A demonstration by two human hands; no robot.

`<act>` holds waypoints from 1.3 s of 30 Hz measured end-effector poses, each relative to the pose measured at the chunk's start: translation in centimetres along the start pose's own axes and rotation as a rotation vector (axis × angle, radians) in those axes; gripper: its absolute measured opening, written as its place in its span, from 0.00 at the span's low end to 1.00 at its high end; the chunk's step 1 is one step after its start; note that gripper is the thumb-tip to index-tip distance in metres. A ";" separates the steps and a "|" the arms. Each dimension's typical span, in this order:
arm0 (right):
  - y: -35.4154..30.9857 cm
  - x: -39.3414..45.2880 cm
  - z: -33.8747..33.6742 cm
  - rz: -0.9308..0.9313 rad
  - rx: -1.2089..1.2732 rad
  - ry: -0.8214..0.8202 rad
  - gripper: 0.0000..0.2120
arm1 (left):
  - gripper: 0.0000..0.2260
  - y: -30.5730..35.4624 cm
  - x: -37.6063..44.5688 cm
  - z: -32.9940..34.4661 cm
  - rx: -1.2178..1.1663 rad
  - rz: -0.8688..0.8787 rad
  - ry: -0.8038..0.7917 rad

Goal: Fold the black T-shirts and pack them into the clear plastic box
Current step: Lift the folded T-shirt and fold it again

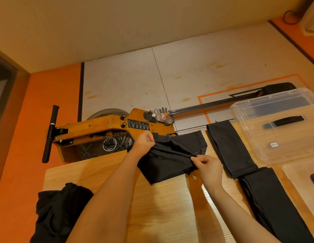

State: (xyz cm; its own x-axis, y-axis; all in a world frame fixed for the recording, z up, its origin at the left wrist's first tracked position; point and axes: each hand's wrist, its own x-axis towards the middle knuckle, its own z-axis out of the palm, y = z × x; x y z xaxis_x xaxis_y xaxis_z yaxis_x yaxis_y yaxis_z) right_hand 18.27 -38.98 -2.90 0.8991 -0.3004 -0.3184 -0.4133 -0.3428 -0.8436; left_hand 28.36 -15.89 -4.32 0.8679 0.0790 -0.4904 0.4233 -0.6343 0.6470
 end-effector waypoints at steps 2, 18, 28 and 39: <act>0.0 0.2 0.0 0.010 -0.003 0.005 0.10 | 0.12 0.2 -0.1 -0.3 0.024 0.061 -0.044; 1.3 2.4 -0.7 0.065 -0.046 -0.002 0.06 | 0.15 0.6 0.1 -1.3 0.095 0.051 -0.173; 1.0 3.2 -1.0 0.102 0.037 0.018 0.08 | 0.05 1.1 -0.1 -1.7 0.181 0.174 -0.083; -1.0 4.5 -2.5 0.042 0.142 0.010 0.08 | 0.07 2.4 -1.8 -3.5 0.300 0.207 -0.055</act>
State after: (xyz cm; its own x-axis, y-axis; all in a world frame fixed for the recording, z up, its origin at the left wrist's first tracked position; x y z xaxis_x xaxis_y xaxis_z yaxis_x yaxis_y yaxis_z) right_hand 22.35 -42.21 -2.43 0.8798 -0.3210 -0.3505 -0.4249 -0.2009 -0.8827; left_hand 28.75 -14.86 0.11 0.9084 -0.1111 -0.4032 0.1380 -0.8304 0.5398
